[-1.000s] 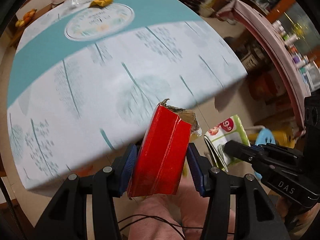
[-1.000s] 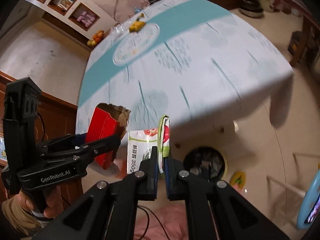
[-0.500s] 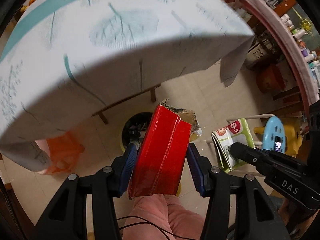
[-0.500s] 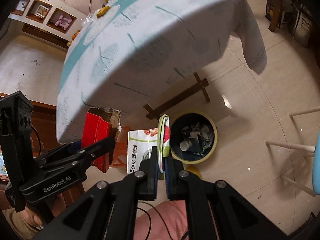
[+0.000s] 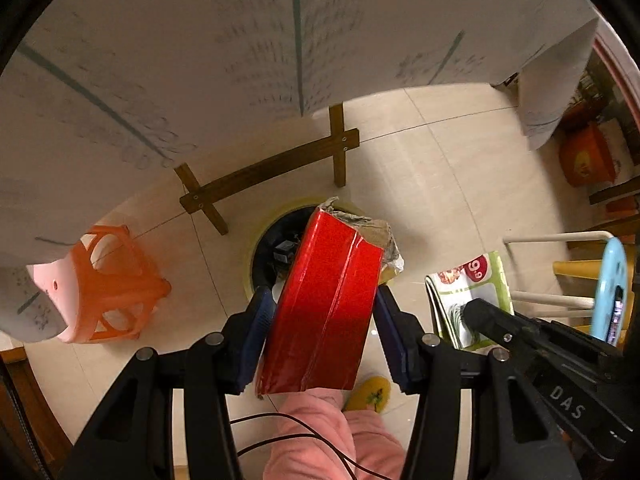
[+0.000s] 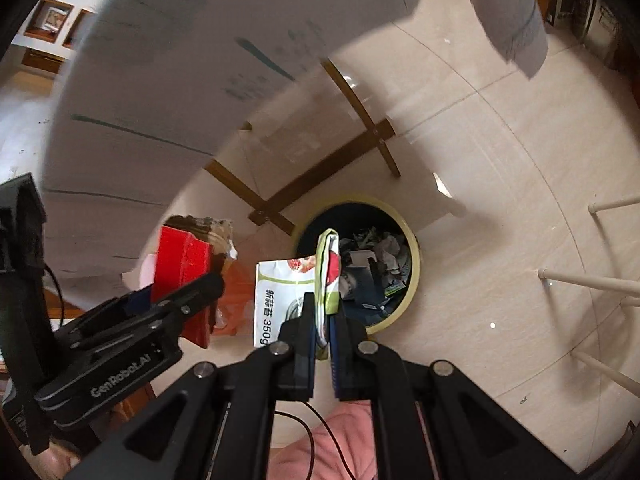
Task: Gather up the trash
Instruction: 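Open the left tool over the bin while the right tool releases the snack bag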
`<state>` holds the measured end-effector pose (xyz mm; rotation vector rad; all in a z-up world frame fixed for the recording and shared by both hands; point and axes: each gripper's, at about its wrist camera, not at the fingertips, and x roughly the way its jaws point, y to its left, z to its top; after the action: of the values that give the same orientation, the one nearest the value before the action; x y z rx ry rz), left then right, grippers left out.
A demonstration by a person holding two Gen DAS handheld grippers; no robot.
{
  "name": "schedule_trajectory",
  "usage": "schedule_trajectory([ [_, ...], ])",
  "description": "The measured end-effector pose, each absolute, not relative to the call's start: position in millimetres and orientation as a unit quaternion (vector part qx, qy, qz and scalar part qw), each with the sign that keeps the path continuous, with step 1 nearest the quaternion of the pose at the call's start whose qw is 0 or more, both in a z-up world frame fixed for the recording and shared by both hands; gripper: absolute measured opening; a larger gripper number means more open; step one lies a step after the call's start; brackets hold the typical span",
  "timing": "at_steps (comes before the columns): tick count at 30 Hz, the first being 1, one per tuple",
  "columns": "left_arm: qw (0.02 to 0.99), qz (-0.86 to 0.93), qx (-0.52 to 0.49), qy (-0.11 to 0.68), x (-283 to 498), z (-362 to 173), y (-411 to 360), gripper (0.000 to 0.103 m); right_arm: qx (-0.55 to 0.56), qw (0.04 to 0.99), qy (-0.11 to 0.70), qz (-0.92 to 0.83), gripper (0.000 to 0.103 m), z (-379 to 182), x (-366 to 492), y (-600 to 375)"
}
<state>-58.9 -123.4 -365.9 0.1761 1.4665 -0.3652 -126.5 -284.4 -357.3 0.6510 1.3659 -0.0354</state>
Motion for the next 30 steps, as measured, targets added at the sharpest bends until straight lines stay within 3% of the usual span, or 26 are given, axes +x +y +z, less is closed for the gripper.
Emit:
schedule_trajectory([
  [12,0.716,-0.175,0.118,0.666,-57.2,-438.2,-134.2,0.055,0.278,0.712,0.644,-0.024,0.007,-443.2,-110.3,-275.3],
  [19,0.72,-0.173,0.155,0.653,-51.5,-448.8,-127.6,0.086,0.267,0.703,0.659,-0.02,0.009,-468.6,-100.7,-262.8],
  [24,0.726,-0.165,0.157,0.649,-43.7,-441.6,-116.7,0.092,0.268,0.706,0.655,-0.027,0.023,-469.5,-95.8,-258.8],
  [30,0.736,-0.156,0.148,0.642,-40.9,-417.1,-110.1,0.092,0.283,0.712,0.642,-0.037,0.027,-459.4,-90.1,-262.2],
])
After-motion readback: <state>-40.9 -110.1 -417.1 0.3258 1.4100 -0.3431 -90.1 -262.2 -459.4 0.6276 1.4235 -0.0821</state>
